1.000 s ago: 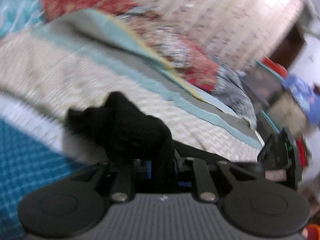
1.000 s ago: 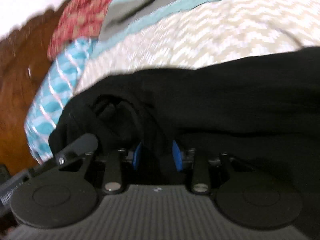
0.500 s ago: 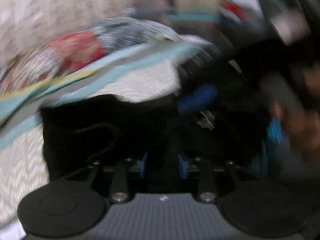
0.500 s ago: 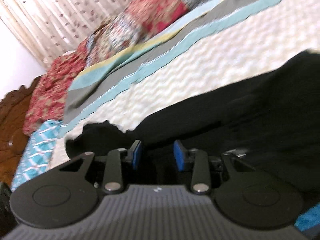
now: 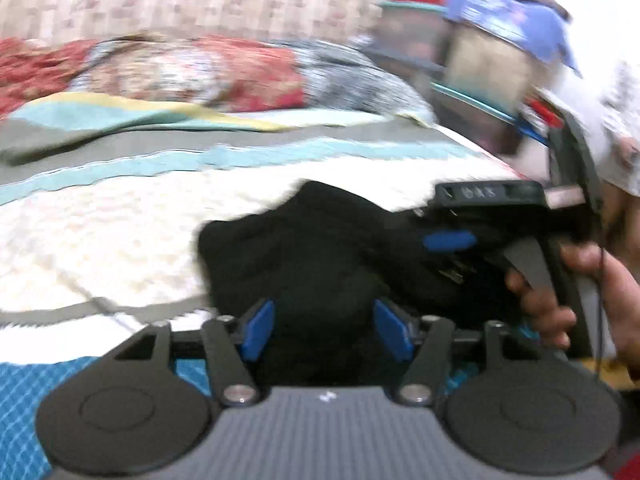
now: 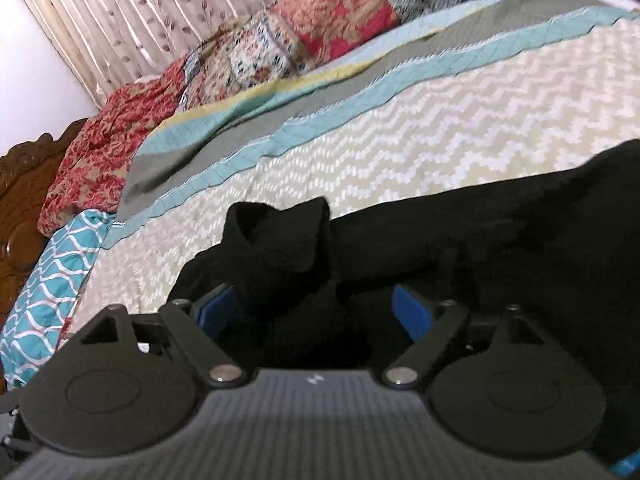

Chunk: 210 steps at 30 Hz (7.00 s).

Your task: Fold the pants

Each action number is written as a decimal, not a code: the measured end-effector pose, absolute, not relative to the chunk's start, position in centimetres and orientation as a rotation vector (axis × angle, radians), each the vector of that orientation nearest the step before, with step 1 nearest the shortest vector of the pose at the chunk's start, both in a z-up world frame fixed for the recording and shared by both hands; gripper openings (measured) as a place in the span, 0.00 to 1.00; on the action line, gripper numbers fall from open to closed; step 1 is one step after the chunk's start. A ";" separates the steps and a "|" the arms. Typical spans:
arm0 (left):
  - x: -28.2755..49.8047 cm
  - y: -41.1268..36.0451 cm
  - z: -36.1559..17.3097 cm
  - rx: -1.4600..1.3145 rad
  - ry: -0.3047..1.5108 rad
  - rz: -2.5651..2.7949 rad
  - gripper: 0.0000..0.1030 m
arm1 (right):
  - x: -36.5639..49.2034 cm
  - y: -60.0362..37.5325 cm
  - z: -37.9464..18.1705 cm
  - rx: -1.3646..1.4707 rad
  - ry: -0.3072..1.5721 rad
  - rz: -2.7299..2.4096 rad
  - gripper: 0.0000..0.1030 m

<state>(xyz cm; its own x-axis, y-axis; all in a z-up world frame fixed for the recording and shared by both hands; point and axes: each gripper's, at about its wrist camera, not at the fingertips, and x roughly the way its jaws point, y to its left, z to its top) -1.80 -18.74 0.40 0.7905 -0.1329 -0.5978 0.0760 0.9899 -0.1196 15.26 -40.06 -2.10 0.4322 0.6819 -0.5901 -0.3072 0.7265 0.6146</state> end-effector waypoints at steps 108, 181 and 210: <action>5.1 -18.3 -6.0 -0.421 0.804 -0.174 0.37 | 8.5 -46.3 -2.0 0.410 0.918 0.550 0.47; 15.1 -28.5 3.4 -0.432 0.874 -0.427 0.10 | 7.0 -47.0 0.5 0.075 0.684 0.539 0.68; 4.6 -10.8 -1.9 -0.759 0.783 -0.116 0.55 | 6.0 -41.4 5.0 0.105 0.682 0.850 0.60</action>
<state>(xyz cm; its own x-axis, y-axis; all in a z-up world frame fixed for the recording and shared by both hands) 4.60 -10.78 -1.93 0.7167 -0.3625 -0.5958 -0.1749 0.7336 -0.6567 6.05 -41.43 4.96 0.4634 0.7223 -0.5134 -0.6574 0.6687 0.3474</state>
